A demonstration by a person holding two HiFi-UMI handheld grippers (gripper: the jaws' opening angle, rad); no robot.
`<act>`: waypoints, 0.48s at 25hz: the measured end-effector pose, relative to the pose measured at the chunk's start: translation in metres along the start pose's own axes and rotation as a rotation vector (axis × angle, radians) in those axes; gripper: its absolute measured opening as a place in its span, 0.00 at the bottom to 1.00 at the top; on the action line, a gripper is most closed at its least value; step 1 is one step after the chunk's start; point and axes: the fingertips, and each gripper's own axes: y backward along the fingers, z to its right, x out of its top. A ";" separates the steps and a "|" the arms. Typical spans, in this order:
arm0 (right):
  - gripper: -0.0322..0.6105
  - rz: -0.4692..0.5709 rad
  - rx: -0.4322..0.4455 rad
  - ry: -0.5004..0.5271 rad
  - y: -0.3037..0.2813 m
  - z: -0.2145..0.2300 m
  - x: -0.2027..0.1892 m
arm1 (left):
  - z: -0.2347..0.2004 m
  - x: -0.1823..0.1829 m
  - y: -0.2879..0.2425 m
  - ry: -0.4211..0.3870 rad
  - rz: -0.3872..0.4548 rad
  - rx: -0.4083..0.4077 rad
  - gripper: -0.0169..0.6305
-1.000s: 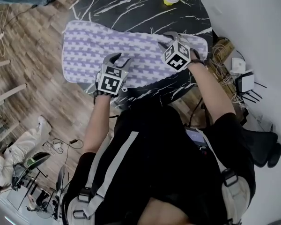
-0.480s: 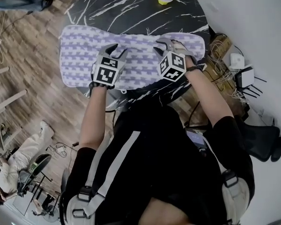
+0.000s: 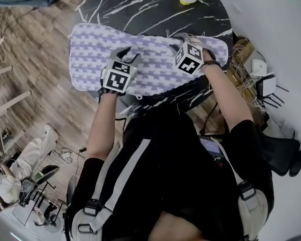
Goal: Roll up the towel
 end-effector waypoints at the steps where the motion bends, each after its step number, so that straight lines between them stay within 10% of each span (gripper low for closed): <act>1: 0.23 -0.002 0.004 0.011 0.000 -0.003 0.000 | -0.002 -0.001 0.000 0.002 0.001 0.000 0.30; 12: 0.10 0.002 -0.205 0.225 0.016 -0.048 0.000 | -0.010 0.032 -0.017 -0.029 0.055 -0.016 0.28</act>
